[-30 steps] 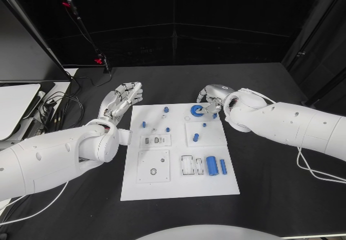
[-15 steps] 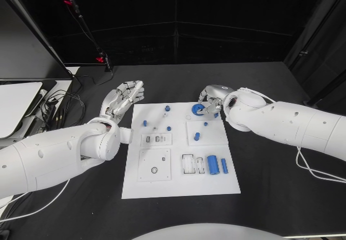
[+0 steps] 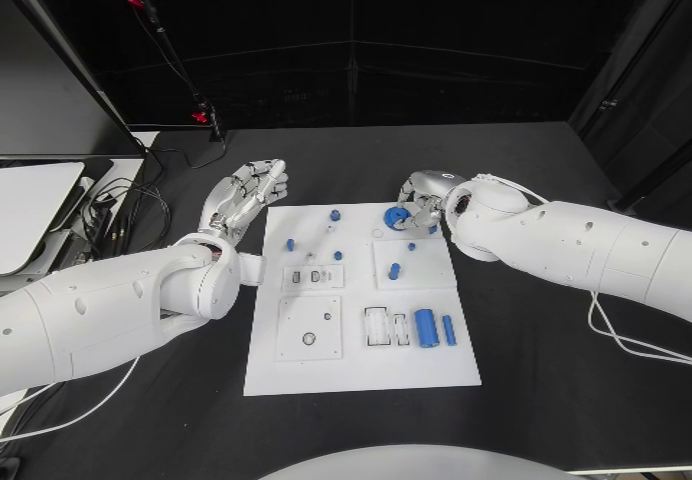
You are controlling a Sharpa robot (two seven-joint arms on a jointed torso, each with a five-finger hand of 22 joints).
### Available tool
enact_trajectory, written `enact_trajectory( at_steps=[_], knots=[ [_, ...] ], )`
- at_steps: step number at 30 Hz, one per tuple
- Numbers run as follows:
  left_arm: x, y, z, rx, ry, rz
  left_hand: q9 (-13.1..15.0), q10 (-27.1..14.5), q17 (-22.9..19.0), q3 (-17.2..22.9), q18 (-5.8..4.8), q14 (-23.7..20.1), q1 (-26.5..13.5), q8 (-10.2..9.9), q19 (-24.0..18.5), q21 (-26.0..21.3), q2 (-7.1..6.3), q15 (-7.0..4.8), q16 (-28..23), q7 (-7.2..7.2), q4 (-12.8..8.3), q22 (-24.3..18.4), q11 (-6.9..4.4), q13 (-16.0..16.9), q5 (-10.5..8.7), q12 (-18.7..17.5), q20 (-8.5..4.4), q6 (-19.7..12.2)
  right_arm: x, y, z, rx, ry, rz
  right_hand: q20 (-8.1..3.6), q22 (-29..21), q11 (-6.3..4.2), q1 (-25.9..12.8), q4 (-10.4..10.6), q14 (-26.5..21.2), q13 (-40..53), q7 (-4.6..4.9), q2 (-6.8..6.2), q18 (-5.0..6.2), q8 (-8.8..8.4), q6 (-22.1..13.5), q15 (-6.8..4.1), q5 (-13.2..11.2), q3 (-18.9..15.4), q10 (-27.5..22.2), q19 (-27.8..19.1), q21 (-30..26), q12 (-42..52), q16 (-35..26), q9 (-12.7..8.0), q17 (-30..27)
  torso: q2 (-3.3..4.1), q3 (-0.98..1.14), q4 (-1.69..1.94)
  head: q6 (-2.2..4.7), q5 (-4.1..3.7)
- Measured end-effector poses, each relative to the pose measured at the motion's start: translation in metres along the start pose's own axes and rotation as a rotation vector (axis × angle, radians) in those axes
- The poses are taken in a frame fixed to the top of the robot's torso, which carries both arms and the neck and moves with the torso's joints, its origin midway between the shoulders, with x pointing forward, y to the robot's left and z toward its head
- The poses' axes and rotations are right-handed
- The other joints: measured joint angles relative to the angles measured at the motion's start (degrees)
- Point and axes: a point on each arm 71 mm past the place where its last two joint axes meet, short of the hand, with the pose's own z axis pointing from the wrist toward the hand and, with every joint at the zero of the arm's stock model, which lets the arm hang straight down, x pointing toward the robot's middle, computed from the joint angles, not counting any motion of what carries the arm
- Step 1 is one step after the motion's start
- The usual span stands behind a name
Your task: Assemble the parts on the task board
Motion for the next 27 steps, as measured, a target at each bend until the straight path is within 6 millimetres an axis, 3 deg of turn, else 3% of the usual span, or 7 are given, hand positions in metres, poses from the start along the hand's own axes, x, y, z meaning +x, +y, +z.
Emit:
enact_trajectory(
  at_steps=[8,12,15,18,20,27],
  knots=[
    [0.0000,-0.0001,-0.0002,0.000,0.000,0.000,0.0,0.0,0.0,0.0,0.00,0.0,0.0,0.0,0.0,0.0,0.00,0.00,0.0,0.00,0.0,0.0,0.00,0.0,0.00,0.0,0.00,0.0,0.0000,0.0012,0.0004,0.003,0.000,0.000,0.00,0.0,0.00,1.0,-0.4,0.0,0.0,-0.36,1.04,0.00,-0.04,0.6,0.00,-0.2,0.7,0.0,0.0,0.0,0.0,0.0,-0.1,0.0,0.03,0.01,0.02,-0.12,0.13],
    [-0.0008,-0.0001,-0.0005,0.000,-0.001,0.000,0.0,0.0,0.0,0.0,0.00,0.0,0.0,0.0,0.0,0.0,0.00,0.00,0.0,0.00,0.0,0.0,0.00,0.0,0.00,0.0,0.00,0.0,-0.0002,0.0022,0.0007,0.003,-0.001,0.000,0.00,0.0,0.00,1.9,-1.0,0.0,0.0,-0.83,1.91,0.00,-0.11,3.1,0.00,-0.2,1.5,0.0,0.0,0.0,0.0,0.0,-0.2,0.0,0.03,-0.01,0.02,-0.14,0.16],
    [-0.0007,-0.0001,-0.0005,0.000,-0.001,0.000,0.0,0.0,0.0,0.0,0.00,0.0,0.0,0.0,0.0,0.0,0.00,0.00,0.0,0.00,0.0,0.0,0.00,0.0,0.00,0.0,0.00,0.0,-0.0005,0.0028,0.0008,0.002,-0.002,0.000,0.00,0.0,-0.90,2.5,-1.6,0.0,0.0,-1.38,2.46,0.00,-0.37,5.4,-0.02,-0.2,2.4,0.0,0.0,0.0,0.0,0.0,-0.7,0.0,0.03,-0.01,0.02,-0.21,0.19],
    [-0.0005,-0.0002,-0.0006,0.000,0.000,0.000,0.0,0.0,0.0,0.0,0.00,0.0,0.0,0.0,0.0,0.0,0.00,0.00,0.0,0.00,0.0,0.0,0.00,0.0,0.00,0.0,0.00,0.0,-0.0007,0.0036,0.0010,0.001,-0.003,-0.002,-0.03,0.0,-0.96,2.7,-2.1,-0.2,0.0,-1.75,2.70,0.00,-0.98,7.1,-0.25,-0.5,3.0,0.1,0.0,0.0,0.0,0.0,-0.8,0.0,0.02,-0.01,0.02,-0.20,0.20],
    [-0.0004,-0.0002,-0.0006,0.000,0.000,-0.001,0.0,0.0,0.0,0.0,0.00,0.0,0.0,0.0,0.0,0.0,0.00,0.00,0.0,0.00,0.0,0.0,0.00,0.0,0.00,0.0,0.00,0.0,-0.0007,0.0045,0.0011,-0.001,-0.004,-0.004,-0.22,0.0,-1.36,3.0,-2.6,-0.1,0.0,-1.27,3.00,0.01,-1.16,7.6,-0.56,-0.3,3.7,0.1,-0.2,0.0,0.0,0.0,-1.0,0.0,0.02,-0.01,0.02,-0.18,0.20],
    [-0.0006,-0.0003,-0.0010,-0.001,0.000,-0.001,0.0,0.0,0.0,0.0,0.00,0.0,0.0,0.0,0.0,0.0,0.00,0.00,0.0,0.00,0.0,0.0,0.00,0.0,0.00,0.0,0.00,0.0,-0.0012,0.0058,0.0009,-0.005,-0.012,-0.007,-0.44,0.0,-1.36,3.6,-3.3,-0.2,0.0,0.21,3.55,0.00,-1.70,9.1,-0.65,0.0,4.4,0.1,0.0,0.0,0.0,0.0,-1.2,0.0,0.01,-0.01,0.02,-0.17,0.23]
  ],
)
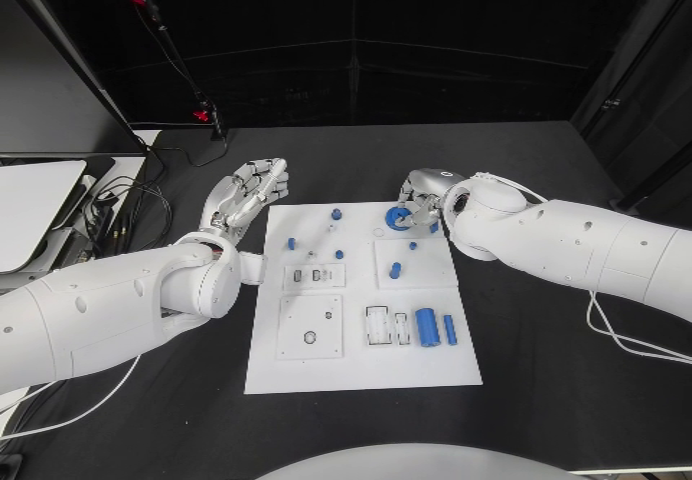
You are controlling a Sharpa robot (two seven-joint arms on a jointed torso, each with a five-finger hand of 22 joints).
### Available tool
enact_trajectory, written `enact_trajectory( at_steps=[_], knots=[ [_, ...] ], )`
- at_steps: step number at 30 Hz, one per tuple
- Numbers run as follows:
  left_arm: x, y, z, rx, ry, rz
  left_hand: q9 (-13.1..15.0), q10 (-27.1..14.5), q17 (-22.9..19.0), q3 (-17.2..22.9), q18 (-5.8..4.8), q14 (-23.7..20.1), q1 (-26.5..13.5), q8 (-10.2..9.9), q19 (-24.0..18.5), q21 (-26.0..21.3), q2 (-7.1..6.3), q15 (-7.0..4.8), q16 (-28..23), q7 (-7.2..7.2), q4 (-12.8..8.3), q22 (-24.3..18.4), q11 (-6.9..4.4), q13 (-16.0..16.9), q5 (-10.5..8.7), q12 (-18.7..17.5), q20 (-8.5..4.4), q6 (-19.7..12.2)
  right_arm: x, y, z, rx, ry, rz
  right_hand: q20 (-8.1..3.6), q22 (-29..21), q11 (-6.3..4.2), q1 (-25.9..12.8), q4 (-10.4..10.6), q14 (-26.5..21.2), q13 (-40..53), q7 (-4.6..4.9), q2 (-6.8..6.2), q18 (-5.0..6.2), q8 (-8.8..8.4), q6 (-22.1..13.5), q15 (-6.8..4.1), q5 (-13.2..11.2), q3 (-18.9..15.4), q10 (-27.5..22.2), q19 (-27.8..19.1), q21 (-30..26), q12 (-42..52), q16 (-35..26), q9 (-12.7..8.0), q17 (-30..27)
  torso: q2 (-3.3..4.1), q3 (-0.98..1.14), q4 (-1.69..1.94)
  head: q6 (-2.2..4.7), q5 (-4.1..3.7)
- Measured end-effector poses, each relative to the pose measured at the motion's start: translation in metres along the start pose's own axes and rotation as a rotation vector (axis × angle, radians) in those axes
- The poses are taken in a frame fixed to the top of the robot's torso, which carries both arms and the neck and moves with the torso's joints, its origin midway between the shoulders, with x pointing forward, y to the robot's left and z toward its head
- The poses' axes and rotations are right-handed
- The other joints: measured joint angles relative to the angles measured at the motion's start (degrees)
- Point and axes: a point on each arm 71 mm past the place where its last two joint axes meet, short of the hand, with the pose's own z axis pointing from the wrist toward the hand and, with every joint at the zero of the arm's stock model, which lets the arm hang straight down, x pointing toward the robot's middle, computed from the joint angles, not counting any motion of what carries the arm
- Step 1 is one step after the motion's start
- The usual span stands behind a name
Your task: Assemble the parts on the task board
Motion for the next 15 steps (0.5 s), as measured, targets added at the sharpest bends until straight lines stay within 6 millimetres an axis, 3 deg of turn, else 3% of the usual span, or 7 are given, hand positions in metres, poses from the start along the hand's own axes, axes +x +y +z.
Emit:
enact_trajectory(
  at_steps=[15],
  knots=[
    [-0.0008,0.0000,-0.0001,0.000,-0.001,0.001,0.0,0.0,0.0,0.0,0.00,0.0,0.0,0.0,0.0,0.0,0.00,0.00,0.0,0.00,0.0,0.0,0.00,0.0,0.00,0.0,0.00,0.0,-0.0092,0.0065,-0.0100,-0.071,-0.135,0.081,0.00,0.0,0.01,0.5,-0.6,0.0,0.0,0.34,0.15,0.00,-0.45,0.3,0.00,0.5,0.6,0.0,0.0,0.0,0.0,0.0,-0.4,0.0,-0.02,0.01,0.01,0.14,0.32]
  ],
)
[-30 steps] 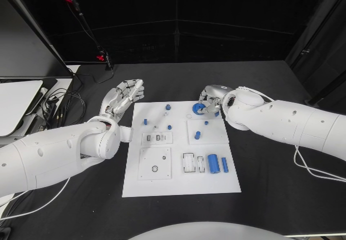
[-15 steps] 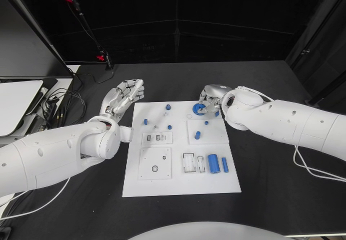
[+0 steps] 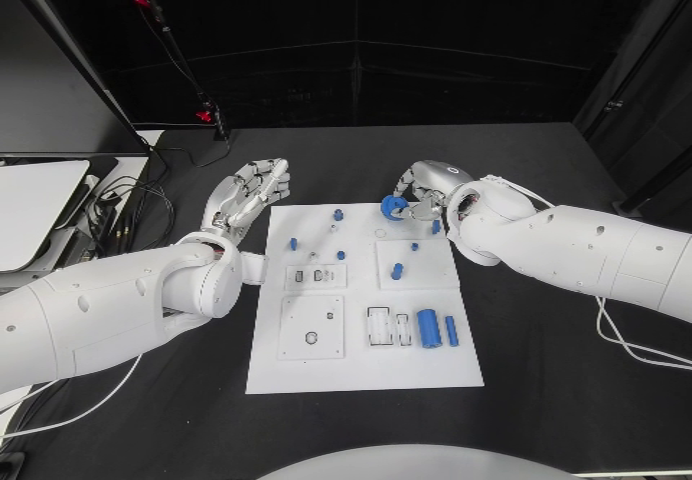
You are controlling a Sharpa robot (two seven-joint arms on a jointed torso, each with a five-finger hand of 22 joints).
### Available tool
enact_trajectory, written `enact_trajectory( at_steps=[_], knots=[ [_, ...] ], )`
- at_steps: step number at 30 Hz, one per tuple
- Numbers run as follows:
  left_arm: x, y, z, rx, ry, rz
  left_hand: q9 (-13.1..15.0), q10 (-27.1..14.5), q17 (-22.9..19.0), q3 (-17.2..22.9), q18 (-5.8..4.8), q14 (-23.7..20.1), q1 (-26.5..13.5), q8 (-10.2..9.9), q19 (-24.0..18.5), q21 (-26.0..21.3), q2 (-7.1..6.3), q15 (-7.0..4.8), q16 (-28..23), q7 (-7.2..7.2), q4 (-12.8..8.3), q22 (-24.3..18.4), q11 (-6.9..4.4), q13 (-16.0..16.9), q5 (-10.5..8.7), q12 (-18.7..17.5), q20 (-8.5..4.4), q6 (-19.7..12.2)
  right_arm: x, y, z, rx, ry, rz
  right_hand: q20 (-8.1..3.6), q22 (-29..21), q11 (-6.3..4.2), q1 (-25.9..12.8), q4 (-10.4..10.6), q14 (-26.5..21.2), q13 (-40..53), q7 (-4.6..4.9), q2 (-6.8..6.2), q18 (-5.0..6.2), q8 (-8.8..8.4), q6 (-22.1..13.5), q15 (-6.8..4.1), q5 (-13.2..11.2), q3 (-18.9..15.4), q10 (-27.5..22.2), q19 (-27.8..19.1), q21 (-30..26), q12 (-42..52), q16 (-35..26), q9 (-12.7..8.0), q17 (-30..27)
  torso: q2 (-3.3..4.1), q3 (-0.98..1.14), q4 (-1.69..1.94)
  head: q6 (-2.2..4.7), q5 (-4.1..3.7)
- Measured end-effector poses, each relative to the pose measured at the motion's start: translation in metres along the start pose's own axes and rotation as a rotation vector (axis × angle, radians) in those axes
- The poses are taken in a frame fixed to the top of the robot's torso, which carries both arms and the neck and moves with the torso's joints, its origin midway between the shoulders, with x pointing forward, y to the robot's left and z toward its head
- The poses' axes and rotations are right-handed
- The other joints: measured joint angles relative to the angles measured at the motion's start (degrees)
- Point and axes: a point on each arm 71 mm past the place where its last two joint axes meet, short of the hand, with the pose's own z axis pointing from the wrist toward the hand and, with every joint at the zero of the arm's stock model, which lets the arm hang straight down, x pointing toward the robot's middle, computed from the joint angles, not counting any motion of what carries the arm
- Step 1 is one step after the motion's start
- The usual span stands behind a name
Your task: Assemble the parts on the task board
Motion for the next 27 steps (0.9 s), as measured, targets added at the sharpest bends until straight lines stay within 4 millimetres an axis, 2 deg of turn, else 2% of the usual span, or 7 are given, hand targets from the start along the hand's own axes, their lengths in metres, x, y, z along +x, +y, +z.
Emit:
enact_trajectory(
  at_steps=[7,13,21,27],
  knots=[
    [0.000,0.000,0.000,0.000,0.000,0.000,-0.1,0.0,0.0,0.0,0.00,0.0,0.2,0.2,0.0,0.0,0.23,0.00,0.0,0.00,0.0,0.0,0.00,0.0,0.00,0.0,0.00,0.0,-0.005,0.013,-0.005,-0.044,-0.035,0.050,0.00,0.0,0.00,-0.1,0.0,0.0,0.0,0.02,0.07,0.00,-0.35,0.0,0.00,0.1,0.0,0.0,0.0,0.0,0.0,0.0,0.0,0.0,-0.01,-0.07,0.00,-0.09,0.13],
    [0.001,0.000,0.001,0.001,0.001,0.000,-0.1,0.0,0.0,0.0,0.00,0.0,0.2,0.2,0.0,0.0,0.22,0.00,0.0,0.00,0.0,0.0,0.00,0.0,0.00,0.0,0.00,0.0,-0.001,0.036,-0.003,-0.091,-0.029,0.088,0.00,0.0,0.00,-0.2,0.0,0.0,0.0,0.08,0.14,0.00,-0.78,0.1,0.00,0.4,0.0,0.0,0.0,0.0,0.0,0.0,0.0,0.0,0.00,-0.04,0.00,-0.20,0.48],
    [0.002,0.000,0.002,0.001,0.002,0.000,-0.1,0.0,0.0,-0.2,0.00,0.0,0.2,0.2,0.0,0.0,0.22,0.00,0.0,0.00,-0.2,0.0,0.00,0.0,0.00,0.2,0.00,0.0,0.007,0.072,0.003,-0.162,-0.003,0.118,0.01,0.0,0.01,-0.2,-0.2,0.0,0.0,0.18,0.20,0.00,-1.22,0.2,0.00,0.7,0.2,0.0,0.0,0.0,0.0,0.0,-0.4,0.0,0.02,-0.02,0.05,-0.80,2.53],
    [0.003,0.000,0.002,0.002,0.004,0.000,-0.1,0.0,0.0,-0.2,0.00,0.0,0.2,0.2,0.0,0.0,0.22,0.00,0.0,0.00,-0.2,0.0,0.00,0.0,0.00,0.2,0.00,0.0,0.013,0.089,0.009,-0.191,0.014,0.108,0.01,0.0,0.01,-0.2,-0.4,0.0,0.0,0.26,0.19,0.00,-1.45,0.3,0.00,0.7,0.1,0.0,0.0,0.0,0.0,0.0,-0.4,0.0,0.02,-0.02,0.13,-0.97,2.99]
  ],
)
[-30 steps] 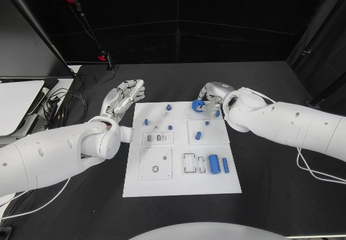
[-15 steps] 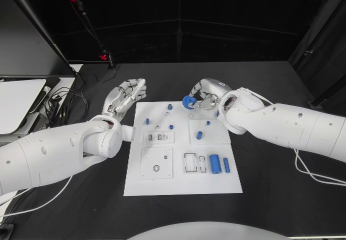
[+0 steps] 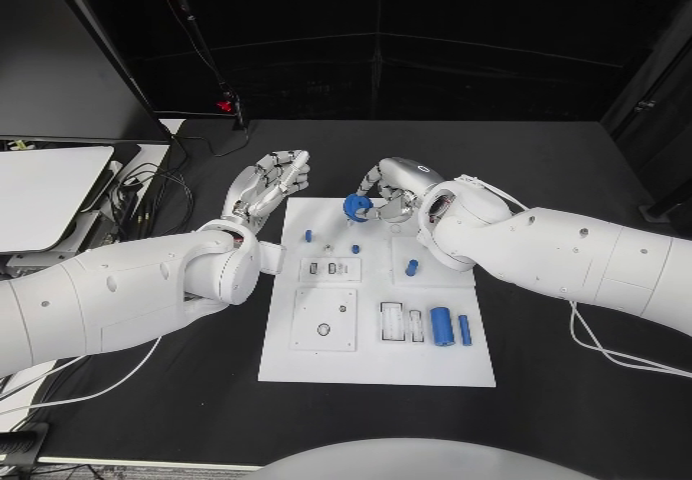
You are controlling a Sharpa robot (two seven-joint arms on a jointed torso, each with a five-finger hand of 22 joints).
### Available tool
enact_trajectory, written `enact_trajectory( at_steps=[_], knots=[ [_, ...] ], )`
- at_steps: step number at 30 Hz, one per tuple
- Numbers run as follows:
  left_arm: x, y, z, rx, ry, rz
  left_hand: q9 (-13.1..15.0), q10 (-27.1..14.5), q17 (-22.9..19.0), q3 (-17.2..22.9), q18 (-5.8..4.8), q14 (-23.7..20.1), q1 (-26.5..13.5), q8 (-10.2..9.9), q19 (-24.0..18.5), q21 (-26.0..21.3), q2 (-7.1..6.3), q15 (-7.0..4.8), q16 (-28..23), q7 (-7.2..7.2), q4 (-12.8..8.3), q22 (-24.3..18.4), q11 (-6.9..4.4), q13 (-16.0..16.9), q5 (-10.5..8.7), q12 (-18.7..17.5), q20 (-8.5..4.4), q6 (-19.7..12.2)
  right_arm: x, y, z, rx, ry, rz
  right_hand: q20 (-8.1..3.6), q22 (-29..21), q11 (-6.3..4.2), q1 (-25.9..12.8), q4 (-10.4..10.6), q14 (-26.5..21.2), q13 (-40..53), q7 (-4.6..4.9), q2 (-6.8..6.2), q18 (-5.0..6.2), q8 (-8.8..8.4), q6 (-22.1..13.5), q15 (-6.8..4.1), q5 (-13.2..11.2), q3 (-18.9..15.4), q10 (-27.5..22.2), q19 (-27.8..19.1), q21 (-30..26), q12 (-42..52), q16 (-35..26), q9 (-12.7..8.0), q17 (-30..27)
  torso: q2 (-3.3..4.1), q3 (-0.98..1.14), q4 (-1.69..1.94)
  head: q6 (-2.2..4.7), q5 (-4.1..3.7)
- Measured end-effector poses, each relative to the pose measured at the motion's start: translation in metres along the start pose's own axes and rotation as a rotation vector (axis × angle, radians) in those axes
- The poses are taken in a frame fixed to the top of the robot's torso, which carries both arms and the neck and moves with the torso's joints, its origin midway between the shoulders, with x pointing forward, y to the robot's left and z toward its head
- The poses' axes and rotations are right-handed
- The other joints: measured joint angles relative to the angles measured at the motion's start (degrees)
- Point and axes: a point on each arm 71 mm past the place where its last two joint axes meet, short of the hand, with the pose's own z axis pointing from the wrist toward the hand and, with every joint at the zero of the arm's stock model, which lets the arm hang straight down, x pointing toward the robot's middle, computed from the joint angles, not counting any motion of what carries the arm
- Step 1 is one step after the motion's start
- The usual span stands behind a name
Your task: Assemble the parts on the task board
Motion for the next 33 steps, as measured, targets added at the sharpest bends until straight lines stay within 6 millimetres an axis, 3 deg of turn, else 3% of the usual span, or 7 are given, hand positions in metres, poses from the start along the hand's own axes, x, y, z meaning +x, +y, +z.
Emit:
enact_trajectory(
  at_steps=[9,33],
  knots=[
    [0.000,0.000,0.000,0.000,-0.001,0.000,0.0,0.0,0.0,-0.1,0.00,0.0,0.0,0.0,0.0,0.0,0.00,0.00,0.0,0.00,0.1,0.0,0.00,0.0,0.00,0.0,0.00,0.0,0.008,0.005,0.014,-0.003,0.028,-0.030,0.00,0.0,0.14,0.0,-0.2,0.0,0.0,0.02,-0.01,0.00,-0.55,0.0,0.00,0.0,0.2,-0.1,0.0,0.0,0.0,0.0,0.0,0.0,0.04,0.03,-0.14,-0.32,0.47],
    [0.000,0.000,0.000,0.000,-0.001,0.001,-0.1,0.0,0.0,-0.1,0.00,0.0,0.0,0.0,0.0,0.0,0.00,0.00,0.0,0.00,0.1,0.0,0.00,0.0,0.23,0.0,0.00,0.0,0.023,0.010,0.032,0.006,0.103,-0.091,0.00,0.0,0.43,-0.3,-0.4,0.0,0.0,0.52,-0.32,0.00,-1.37,0.5,0.00,0.0,0.1,0.0,0.0,0.0,0.0,0.0,-0.4,0.0,0.03,0.04,-0.24,-0.91,0.42]
  ],
)
